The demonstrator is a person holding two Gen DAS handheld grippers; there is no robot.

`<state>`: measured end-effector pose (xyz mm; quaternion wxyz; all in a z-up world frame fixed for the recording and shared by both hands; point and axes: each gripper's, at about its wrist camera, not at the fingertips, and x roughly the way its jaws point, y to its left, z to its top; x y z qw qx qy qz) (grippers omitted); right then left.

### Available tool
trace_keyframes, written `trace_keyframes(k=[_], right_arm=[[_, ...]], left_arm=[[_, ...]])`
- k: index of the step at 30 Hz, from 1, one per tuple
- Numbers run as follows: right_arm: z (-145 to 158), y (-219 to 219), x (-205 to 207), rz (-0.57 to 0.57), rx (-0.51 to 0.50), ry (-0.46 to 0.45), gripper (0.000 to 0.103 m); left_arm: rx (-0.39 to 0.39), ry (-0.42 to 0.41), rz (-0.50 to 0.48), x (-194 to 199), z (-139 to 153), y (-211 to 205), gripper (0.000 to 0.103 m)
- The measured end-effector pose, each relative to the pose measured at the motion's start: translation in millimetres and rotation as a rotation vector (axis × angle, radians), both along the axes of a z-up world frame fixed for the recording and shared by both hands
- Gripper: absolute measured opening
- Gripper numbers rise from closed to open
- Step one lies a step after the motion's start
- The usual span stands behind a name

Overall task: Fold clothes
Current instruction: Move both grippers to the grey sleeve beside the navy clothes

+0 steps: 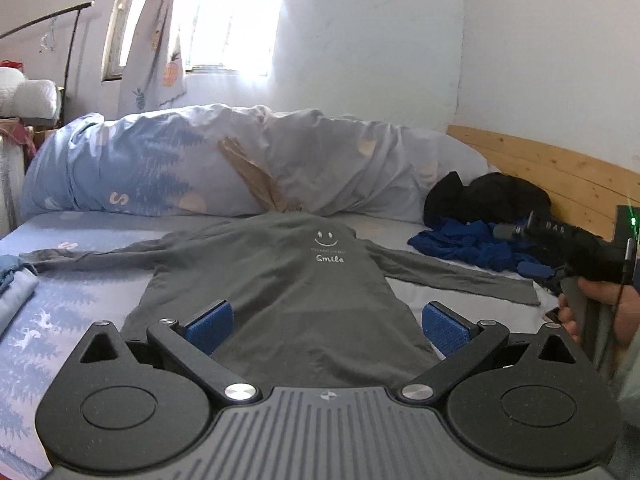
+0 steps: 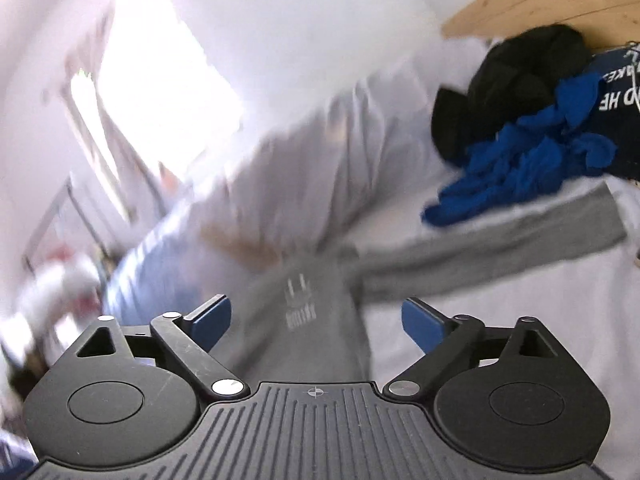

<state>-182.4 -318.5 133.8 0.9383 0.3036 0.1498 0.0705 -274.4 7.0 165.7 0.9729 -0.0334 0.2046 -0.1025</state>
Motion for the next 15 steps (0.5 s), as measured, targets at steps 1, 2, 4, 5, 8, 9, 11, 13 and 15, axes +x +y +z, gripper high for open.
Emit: trace_keyframes(k=[1,2,4,5,8,9,11,13,15], right_arm=[[-0.7,-8.2,2.6,-0.002,0.020,-0.037,0.099],[-0.2,-17.8,2.9,0.000,0.038,-0.073,0.101],[-0.5,-41.9,4.6,-0.010,0.098,-0.134,0.103],[-1.2,-55.8,5.9,-0.020,0.136,-0.161,0.103],[-4.2,-94.7,15.1,0.034,0.252,-0.221,0.103],[-4.1,-106.9,19.3,0.063,0.282,-0.238,0.103],[2.4,-126.5,28.2,0.098,0.269,-0.266,0.103],[9.2,-143.9,36.8,0.127,0.239,-0.303,0.103],[10.1,-162.8,43.6,0.150,0.249,-0.334,0.103]], left_arm=[[-0.007,0.003,0.014,1.1,2.2,-3.0,0.103],[-0.014,0.006,0.028,2.5,4.4,-6.2,0.103],[-0.025,0.013,0.034,9.2,7.0,-12.8,0.103],[-0.019,0.013,0.030,13.3,8.4,-18.9,0.103],[0.008,0.014,0.018,26.3,12.4,-41.5,0.103],[0.012,0.017,0.013,31.8,13.4,-48.6,0.103],[0.003,0.031,-0.001,47.6,12.8,-65.7,0.103],[-0.012,0.046,-0.017,63.5,12.5,-82.2,0.103],[-0.028,0.066,-0.033,81.0,8.7,-99.2,0.103]])
